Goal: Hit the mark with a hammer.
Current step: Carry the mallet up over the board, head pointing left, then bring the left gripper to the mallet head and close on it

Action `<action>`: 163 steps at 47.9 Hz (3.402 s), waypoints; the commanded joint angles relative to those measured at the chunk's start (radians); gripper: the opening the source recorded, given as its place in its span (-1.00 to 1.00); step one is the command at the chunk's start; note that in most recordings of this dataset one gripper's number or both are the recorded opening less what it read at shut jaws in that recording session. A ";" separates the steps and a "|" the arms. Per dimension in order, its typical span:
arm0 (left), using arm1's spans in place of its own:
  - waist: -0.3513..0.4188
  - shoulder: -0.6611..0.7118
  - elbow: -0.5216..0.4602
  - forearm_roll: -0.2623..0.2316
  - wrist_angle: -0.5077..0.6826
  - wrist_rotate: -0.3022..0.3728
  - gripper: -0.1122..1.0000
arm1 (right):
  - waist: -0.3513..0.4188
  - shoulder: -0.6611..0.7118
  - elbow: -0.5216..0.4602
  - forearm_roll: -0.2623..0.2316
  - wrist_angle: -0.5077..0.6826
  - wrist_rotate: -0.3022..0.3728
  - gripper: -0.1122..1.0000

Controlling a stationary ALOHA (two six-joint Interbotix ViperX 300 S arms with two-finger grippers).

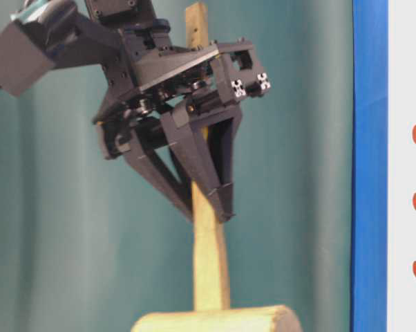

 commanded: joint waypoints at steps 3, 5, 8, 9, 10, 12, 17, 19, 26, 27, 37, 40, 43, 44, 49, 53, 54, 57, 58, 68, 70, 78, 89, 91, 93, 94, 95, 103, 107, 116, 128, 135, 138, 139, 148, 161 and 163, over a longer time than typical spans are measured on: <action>0.003 0.003 -0.011 -0.002 -0.008 -0.011 -0.80 | 0.012 -0.025 -0.020 0.003 -0.057 -0.074 -0.62; 0.003 0.003 -0.011 -0.002 -0.006 -0.012 -0.80 | 0.014 -0.025 -0.018 0.005 -0.060 -0.084 -0.62; 0.003 0.003 -0.011 -0.002 -0.003 -0.012 -0.80 | 0.014 -0.023 -0.018 0.009 -0.061 -0.089 -0.62; 0.003 0.003 -0.009 -0.002 -0.003 -0.014 -0.80 | 0.012 -0.023 -0.018 0.012 -0.063 -0.089 -0.62; 0.003 0.003 -0.009 -0.003 -0.003 -0.014 -0.80 | 0.012 -0.025 -0.018 0.012 -0.063 -0.089 -0.62; 0.003 0.003 -0.009 -0.005 -0.003 -0.014 -0.80 | 0.012 -0.025 -0.018 0.014 -0.063 -0.089 -0.62; 0.003 0.003 -0.009 -0.005 -0.003 -0.046 -0.80 | 0.012 -0.025 -0.018 0.014 -0.063 -0.089 -0.62; 0.003 0.003 -0.009 -0.006 -0.005 -0.066 -0.80 | 0.012 -0.025 -0.018 0.014 -0.061 -0.089 -0.62; 0.003 0.003 -0.008 -0.005 -0.002 -0.132 -0.73 | 0.012 -0.023 -0.018 0.014 -0.064 -0.089 -0.62; 0.005 0.005 -0.008 -0.005 -0.002 -0.138 -0.68 | 0.014 -0.023 -0.020 0.014 -0.064 -0.089 -0.62; 0.003 0.009 -0.008 -0.005 0.002 -0.169 0.34 | 0.012 -0.023 -0.020 0.014 -0.064 -0.089 -0.62; 0.003 0.015 -0.009 -0.005 -0.005 -0.169 0.63 | 0.012 -0.025 -0.020 0.014 -0.064 -0.089 -0.62; 0.005 0.018 -0.009 -0.005 -0.009 -0.169 0.84 | 0.012 -0.023 -0.020 0.015 -0.064 -0.089 -0.62; 0.006 0.020 -0.009 -0.005 -0.011 -0.170 0.87 | 0.012 -0.025 -0.020 0.014 -0.064 -0.089 -0.62; 0.009 0.031 -0.009 -0.006 -0.023 -0.181 0.87 | 0.012 -0.023 -0.020 0.014 -0.064 -0.089 -0.62; 0.011 0.054 -0.014 -0.006 -0.040 -0.201 0.88 | 0.012 -0.025 -0.020 0.014 -0.064 -0.089 -0.62; 0.011 0.061 -0.015 -0.006 -0.044 -0.206 0.88 | 0.012 -0.025 -0.020 0.014 -0.064 -0.089 -0.62; 0.011 0.091 -0.020 -0.006 -0.067 -0.213 0.88 | 0.012 -0.023 -0.021 0.017 -0.064 -0.089 -0.62; 0.011 0.103 -0.023 -0.006 -0.077 -0.216 0.88 | 0.012 -0.025 -0.021 0.018 -0.064 -0.089 -0.62; 0.012 0.264 -0.081 -0.006 -0.204 -0.221 0.88 | 0.012 -0.025 -0.020 0.029 -0.060 -0.089 -0.62; 0.011 0.290 -0.095 -0.006 -0.222 -0.221 0.88 | 0.012 -0.023 -0.020 0.029 -0.060 -0.089 -0.62; 0.012 0.368 -0.132 -0.006 -0.255 -0.222 0.88 | 0.011 -0.025 -0.020 0.029 -0.058 -0.092 -0.62; 0.012 0.362 -0.137 -0.006 -0.261 -0.252 0.85 | 0.011 -0.023 -0.021 0.029 -0.051 -0.092 -0.62; 0.014 0.357 -0.135 -0.006 -0.259 -0.262 0.80 | 0.011 -0.025 -0.023 0.029 -0.044 -0.092 -0.62; 0.015 0.356 -0.132 -0.006 -0.259 -0.276 0.67 | 0.009 -0.023 -0.023 0.029 -0.043 -0.092 -0.62; 0.015 0.356 -0.132 -0.006 -0.256 -0.284 0.60 | 0.008 -0.025 -0.023 0.029 -0.044 -0.092 -0.62; 0.015 0.356 -0.132 -0.006 -0.253 -0.291 0.51 | 0.006 -0.025 -0.023 0.029 -0.044 -0.092 -0.62; 0.014 0.360 -0.133 -0.005 -0.210 -0.305 0.03 | 0.003 -0.025 -0.025 0.029 -0.046 -0.092 -0.62; 0.015 0.359 -0.135 -0.005 -0.207 -0.307 0.03 | 0.003 -0.025 -0.025 0.029 -0.043 -0.092 -0.62; 0.021 0.351 -0.132 -0.005 -0.202 -0.308 0.03 | 0.002 -0.025 -0.026 0.029 -0.029 -0.089 -0.62; 0.029 0.351 -0.132 -0.005 -0.196 -0.307 0.03 | -0.014 -0.025 -0.028 0.067 0.009 -0.086 -0.62; 0.038 0.350 -0.132 -0.005 -0.190 -0.302 0.03 | -0.014 -0.025 -0.028 0.089 0.037 -0.086 -0.42; 0.043 0.351 -0.132 -0.003 -0.186 -0.298 0.03 | -0.012 -0.025 -0.028 0.101 0.049 -0.086 -0.12; 0.043 0.350 -0.130 -0.003 -0.184 -0.295 0.03 | -0.012 -0.025 -0.028 0.110 0.052 -0.084 0.00; 0.055 0.350 -0.130 -0.003 -0.137 -0.227 0.03 | 0.000 -0.035 -0.020 0.175 0.058 -0.084 0.91; 0.063 0.351 -0.130 -0.002 -0.077 0.002 0.03 | 0.002 -0.058 -0.018 0.285 0.150 -0.049 0.87; 0.063 0.350 -0.130 -0.002 -0.066 0.046 0.03 | 0.000 -0.058 -0.018 0.301 0.163 -0.041 0.87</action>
